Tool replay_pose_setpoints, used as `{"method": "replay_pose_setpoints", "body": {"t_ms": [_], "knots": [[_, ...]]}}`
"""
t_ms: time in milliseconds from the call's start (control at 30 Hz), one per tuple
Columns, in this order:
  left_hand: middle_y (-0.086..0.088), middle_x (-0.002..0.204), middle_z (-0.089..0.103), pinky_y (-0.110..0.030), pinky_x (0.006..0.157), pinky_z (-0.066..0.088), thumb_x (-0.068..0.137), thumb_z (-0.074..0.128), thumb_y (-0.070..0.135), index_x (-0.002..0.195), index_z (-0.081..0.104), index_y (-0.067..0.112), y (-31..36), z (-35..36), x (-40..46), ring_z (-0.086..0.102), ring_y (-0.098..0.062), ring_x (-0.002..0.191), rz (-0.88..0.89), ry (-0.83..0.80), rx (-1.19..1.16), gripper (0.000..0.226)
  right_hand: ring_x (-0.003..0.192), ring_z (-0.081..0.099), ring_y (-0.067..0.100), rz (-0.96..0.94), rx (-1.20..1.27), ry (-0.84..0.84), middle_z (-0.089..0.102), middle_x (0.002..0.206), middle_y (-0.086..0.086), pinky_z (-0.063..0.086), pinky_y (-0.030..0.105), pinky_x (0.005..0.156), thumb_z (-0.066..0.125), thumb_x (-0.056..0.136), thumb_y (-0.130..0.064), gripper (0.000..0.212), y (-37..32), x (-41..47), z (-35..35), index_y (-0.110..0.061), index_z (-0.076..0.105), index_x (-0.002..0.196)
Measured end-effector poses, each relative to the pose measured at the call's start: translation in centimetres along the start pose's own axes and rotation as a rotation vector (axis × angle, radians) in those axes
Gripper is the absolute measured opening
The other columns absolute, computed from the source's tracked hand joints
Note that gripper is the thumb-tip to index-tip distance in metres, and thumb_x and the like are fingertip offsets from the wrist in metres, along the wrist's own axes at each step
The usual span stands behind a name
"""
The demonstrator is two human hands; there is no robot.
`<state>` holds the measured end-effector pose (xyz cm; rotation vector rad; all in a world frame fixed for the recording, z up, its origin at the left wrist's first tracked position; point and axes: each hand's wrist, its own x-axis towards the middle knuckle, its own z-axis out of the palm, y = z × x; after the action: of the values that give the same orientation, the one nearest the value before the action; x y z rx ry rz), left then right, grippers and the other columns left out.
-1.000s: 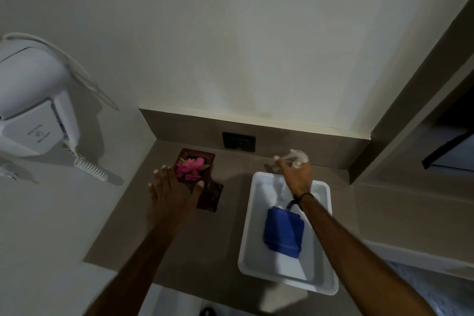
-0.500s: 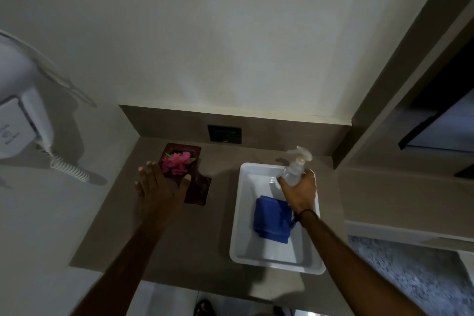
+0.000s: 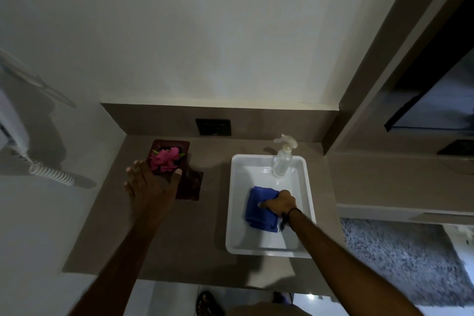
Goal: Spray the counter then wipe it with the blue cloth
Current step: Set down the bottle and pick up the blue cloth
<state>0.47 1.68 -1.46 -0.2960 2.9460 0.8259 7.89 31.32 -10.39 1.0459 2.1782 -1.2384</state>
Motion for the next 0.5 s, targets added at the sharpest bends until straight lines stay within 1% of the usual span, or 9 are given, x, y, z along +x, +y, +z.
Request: {"method": "replay_pose_setpoints", "body": {"t_ms": [67, 133, 200, 267, 300, 367, 400, 433, 500], "knots": [[-0.013, 0.173, -0.003, -0.048, 0.129, -0.006, 0.09, 0.046, 0.068, 0.162, -0.004, 0.008, 0.1, 0.0, 0.0, -0.01, -0.027, 0.16, -0.005, 0.0, -0.004, 0.106, 0.104, 0.064, 0.03, 0.01, 0.143, 0.023, 0.067, 0.115, 0.012, 0.057, 0.042, 0.092, 0.083, 0.071, -0.038, 0.056, -0.6, -0.3, 0.1, -0.011, 0.059, 0.113], [-0.013, 0.173, -0.003, -0.048, 0.129, -0.006, 0.089, 0.048, 0.068, 0.162, -0.004, 0.009, 0.2, 0.0, 0.2, -0.01, -0.027, 0.16, -0.015, -0.002, -0.019, 0.107, 0.099, 0.066, 0.027, -0.034, 0.287, 0.052, 0.07, 0.112, 0.011, 0.057, 0.045, 0.092, 0.08, 0.074, -0.035, 0.031, -2.0, -0.7, 0.9, -0.023, 0.059, 0.092], [-0.014, 0.172, -0.003, -0.049, 0.129, -0.004, 0.088, 0.053, 0.066, 0.161, -0.003, 0.009, 0.3, 0.1, 0.3, -0.01, -0.027, 0.16, -0.038, -0.008, -0.051, 0.109, 0.098, 0.066, 0.026, -0.104, 0.394, 0.011, 0.072, 0.109, 0.009, 0.056, 0.048, 0.094, 0.077, 0.077, -0.035, 0.023, -4.6, -1.5, 2.1, -0.027, 0.057, 0.083], [-0.016, 0.172, 0.0, -0.05, 0.129, -0.003, 0.087, 0.057, 0.064, 0.161, 0.0, 0.008, 0.4, -0.2, 0.5, -0.008, -0.029, 0.16, -0.058, -0.001, -0.076, 0.109, 0.1, 0.067, 0.028, -0.191, 0.45, -0.003, 0.071, 0.108, 0.01, 0.056, 0.05, 0.094, 0.074, 0.081, -0.038, 0.024, -8.1, -2.7, 3.9, -0.022, 0.062, 0.093], [-0.017, 0.172, 0.003, -0.049, 0.129, -0.003, 0.087, 0.059, 0.062, 0.161, 0.003, 0.006, 0.5, -0.3, 0.5, -0.005, -0.03, 0.16, -0.056, 0.009, -0.068, 0.108, 0.101, 0.067, 0.03, -0.247, 0.457, 0.015, 0.071, 0.108, 0.013, 0.056, 0.05, 0.092, 0.072, 0.084, -0.037, 0.029, -9.8, -3.2, 4.9, -0.015, 0.064, 0.101], [-0.021, 0.17, 0.012, -0.049, 0.129, -0.001, 0.088, 0.062, 0.056, 0.16, 0.01, 0.002, 0.8, -0.2, 0.5, 0.003, -0.033, 0.16, -0.021, 0.054, -0.014, 0.104, 0.101, 0.067, 0.032, -0.318, 0.447, -0.014, 0.068, 0.105, 0.012, 0.056, 0.043, 0.084, 0.066, 0.089, -0.034, 0.026, -13.1, -4.3, 7.1, -0.014, 0.065, 0.105], [-0.023, 0.169, 0.017, -0.051, 0.129, 0.002, 0.088, 0.064, 0.053, 0.159, 0.014, 0.0, 0.9, -0.1, 0.5, 0.008, -0.035, 0.159, -0.003, 0.073, 0.008, 0.102, 0.102, 0.067, 0.029, -0.336, 0.459, -0.08, 0.067, 0.107, 0.01, 0.054, 0.037, 0.081, 0.063, 0.091, -0.03, 0.022, -14.3, -4.9, 8.1, -0.015, 0.064, 0.108], [-0.024, 0.167, 0.02, -0.052, 0.129, 0.004, 0.087, 0.065, 0.052, 0.158, 0.017, -0.001, 0.9, -0.1, 0.6, 0.011, -0.037, 0.158, 0.008, 0.08, 0.019, 0.101, 0.103, 0.066, 0.024, -0.364, 0.504, -0.161, 0.067, 0.115, 0.008, 0.052, 0.033, 0.082, 0.06, 0.093, -0.024, 0.027, -15.0, -5.6, 9.2, -0.015, 0.062, 0.119], [-0.023, 0.167, 0.022, -0.054, 0.128, 0.005, 0.086, 0.064, 0.057, 0.158, 0.019, 0.0, 0.4, -0.2, 1.0, 0.012, -0.037, 0.158, 0.025, 0.054, 0.022, 0.102, 0.112, 0.063, 0.015, -0.444, 0.589, -0.227, 0.062, 0.131, 0.002, 0.051, 0.026, 0.096, 0.055, 0.095, -0.012, 0.047, -15.3, -6.6, 10.9, -0.017, 0.049, 0.141]]}}
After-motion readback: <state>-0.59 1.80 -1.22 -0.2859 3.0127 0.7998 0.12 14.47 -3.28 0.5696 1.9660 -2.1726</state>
